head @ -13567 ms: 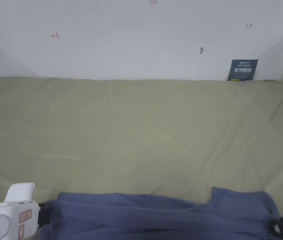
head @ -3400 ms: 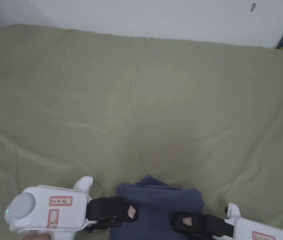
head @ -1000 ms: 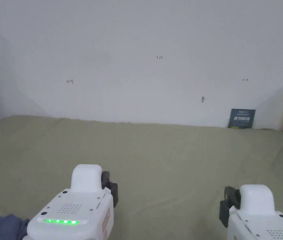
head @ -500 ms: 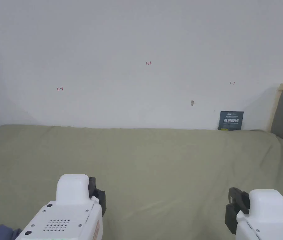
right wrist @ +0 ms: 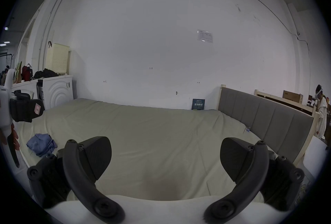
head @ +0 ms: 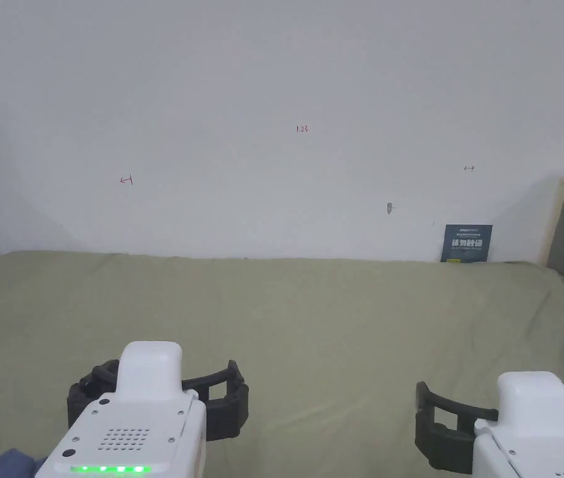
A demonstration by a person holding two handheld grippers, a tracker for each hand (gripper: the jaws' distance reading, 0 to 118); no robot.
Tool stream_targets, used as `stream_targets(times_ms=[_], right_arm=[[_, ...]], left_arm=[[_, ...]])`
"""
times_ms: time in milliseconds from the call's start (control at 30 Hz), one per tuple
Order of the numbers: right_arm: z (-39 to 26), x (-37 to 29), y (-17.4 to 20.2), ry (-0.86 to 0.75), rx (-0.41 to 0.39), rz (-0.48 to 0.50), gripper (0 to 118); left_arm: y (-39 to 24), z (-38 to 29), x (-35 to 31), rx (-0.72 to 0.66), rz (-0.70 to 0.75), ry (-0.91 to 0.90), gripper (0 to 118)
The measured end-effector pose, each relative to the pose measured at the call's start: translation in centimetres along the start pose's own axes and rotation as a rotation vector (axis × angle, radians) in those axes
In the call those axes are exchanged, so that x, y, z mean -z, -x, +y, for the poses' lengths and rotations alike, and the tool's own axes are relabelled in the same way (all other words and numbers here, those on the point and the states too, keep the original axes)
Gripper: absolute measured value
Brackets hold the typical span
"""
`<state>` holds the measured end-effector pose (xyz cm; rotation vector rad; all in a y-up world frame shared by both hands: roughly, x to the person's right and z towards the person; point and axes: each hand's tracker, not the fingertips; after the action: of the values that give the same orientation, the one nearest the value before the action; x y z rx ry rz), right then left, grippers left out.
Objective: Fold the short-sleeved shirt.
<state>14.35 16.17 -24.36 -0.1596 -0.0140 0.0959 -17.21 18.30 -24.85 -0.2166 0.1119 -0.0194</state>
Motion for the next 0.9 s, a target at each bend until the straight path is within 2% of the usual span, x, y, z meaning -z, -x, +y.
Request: stream_targets(times_ms=[100,233,367,433,600,767,900], right_arm=[[0.2,0.0,-0.2,0.001,0.029,0.012,118],[0.7,-0.6,0.3,0.003,0.019,0.017,118],[0.8,-0.6,0.3,0.015,0.018,0.026,118],[0.7,-0.7,0.5,0.016,0.02,0.025,118],[1.5,-0.7,0.3,0.019,0.046,0.041,118],[2.1,-1.2,0.6,0.025,0.036,0.046,118],[1.9,-1.1,0.7,0.028,0.041,0.05,118]], left_arm=[[0.5,0.1,0.6,-0.02,-0.025,0.047,118],[0.3,1.0,-0.7,-0.076,-0.119,0.053,118],[-0.8,1.6,-0.8,0.029,0.0,0.036,118],[-1.2,1.7,-1.1,0.063,-0.002,0.022,118],[-0.7,1.8,-1.3,0.054,-0.039,0.03,118],[-0.2,1.9,-1.3,0.025,-0.019,0.036,118],[-0.9,2.0,-1.7,0.087,0.035,0.018,118]])
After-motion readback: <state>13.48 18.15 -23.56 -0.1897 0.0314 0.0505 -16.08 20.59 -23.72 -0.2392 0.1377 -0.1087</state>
